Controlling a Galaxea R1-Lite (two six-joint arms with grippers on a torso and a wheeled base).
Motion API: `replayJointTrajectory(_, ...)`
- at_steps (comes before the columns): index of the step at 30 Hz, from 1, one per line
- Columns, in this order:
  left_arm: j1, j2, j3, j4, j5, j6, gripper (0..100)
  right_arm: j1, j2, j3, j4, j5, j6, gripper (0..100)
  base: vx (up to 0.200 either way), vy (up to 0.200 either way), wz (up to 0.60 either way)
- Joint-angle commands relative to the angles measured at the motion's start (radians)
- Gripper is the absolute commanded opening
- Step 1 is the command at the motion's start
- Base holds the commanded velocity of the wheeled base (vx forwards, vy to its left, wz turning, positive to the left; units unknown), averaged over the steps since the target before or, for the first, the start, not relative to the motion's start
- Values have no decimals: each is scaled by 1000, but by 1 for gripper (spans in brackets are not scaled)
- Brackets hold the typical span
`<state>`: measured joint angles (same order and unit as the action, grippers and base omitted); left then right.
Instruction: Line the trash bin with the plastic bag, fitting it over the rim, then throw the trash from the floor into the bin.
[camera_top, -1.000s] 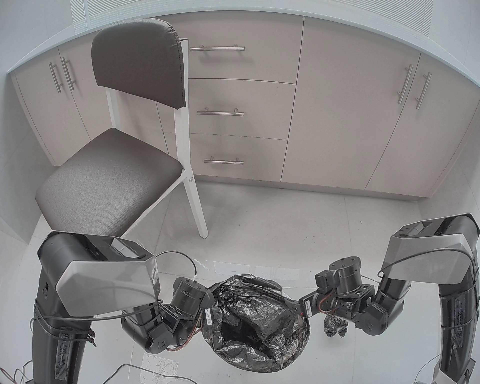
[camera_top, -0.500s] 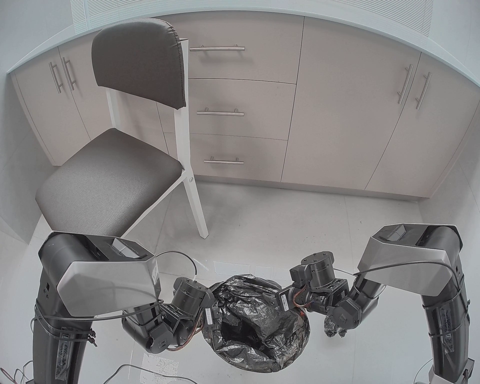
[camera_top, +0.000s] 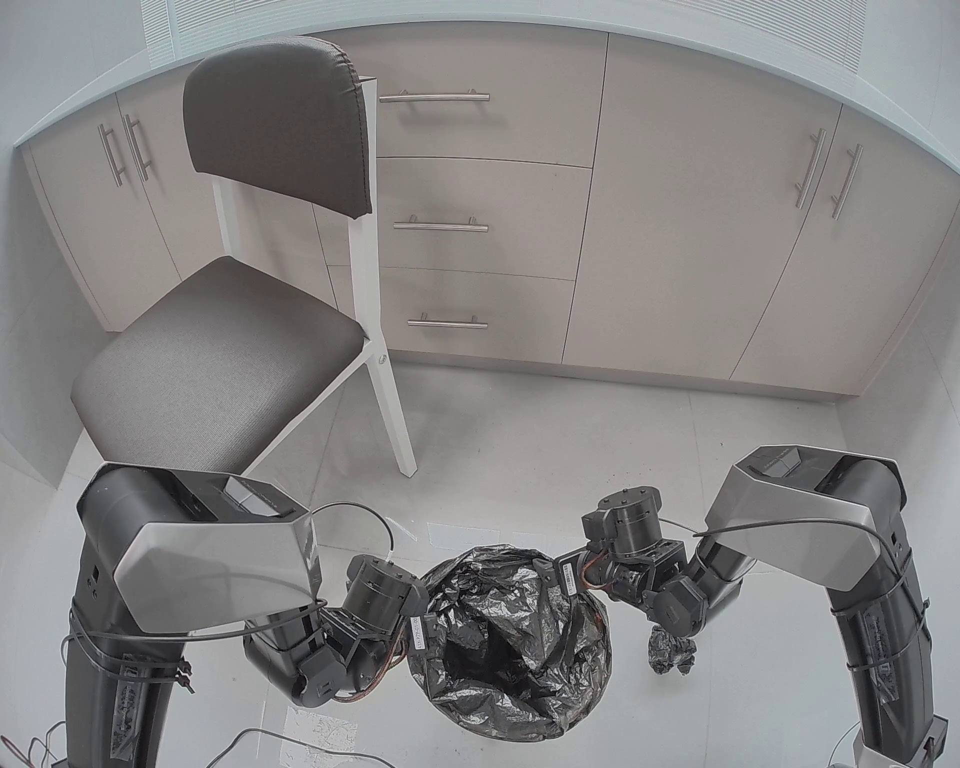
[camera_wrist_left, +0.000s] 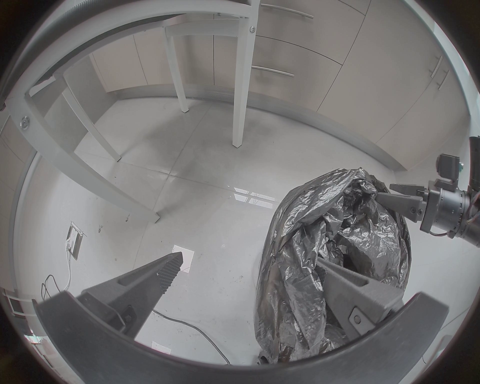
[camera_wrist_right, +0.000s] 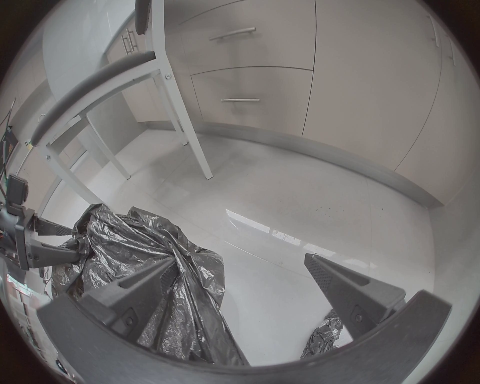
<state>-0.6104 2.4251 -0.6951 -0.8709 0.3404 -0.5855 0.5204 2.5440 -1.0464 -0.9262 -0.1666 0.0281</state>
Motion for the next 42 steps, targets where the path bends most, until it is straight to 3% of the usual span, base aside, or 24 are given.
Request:
replayJointTrajectory(1,0,2,0,0,0,0,100,-13,15,-38,10,-1,1,100,0,0,0)
replayJointTrajectory(14,0,3,2,0,0,1,100,-46,51,-61,18,12,0,100,0,0,0)
replayJointTrajectory(25,0,2,3,0,0,1,100,-57,44,-89,118,45,6,100,0,0,0)
replayJointTrajectory(31,0,-12,6,-4,-1,-36,100,-37,-57,-23,99,47,82,100,0,0,0)
replayJointTrajectory(35,1,-18,19,-36,-3,-43,100,-3,-149,49,46,78,115,100,0,0,0)
replayJointTrajectory(39,1,-35,62,-152,-3,-40,100,69,-234,224,-128,156,227,100,0,0,0)
replayJointTrajectory(42,3,-49,68,-183,-3,-34,100,85,-228,261,-197,167,246,100,0,0,0)
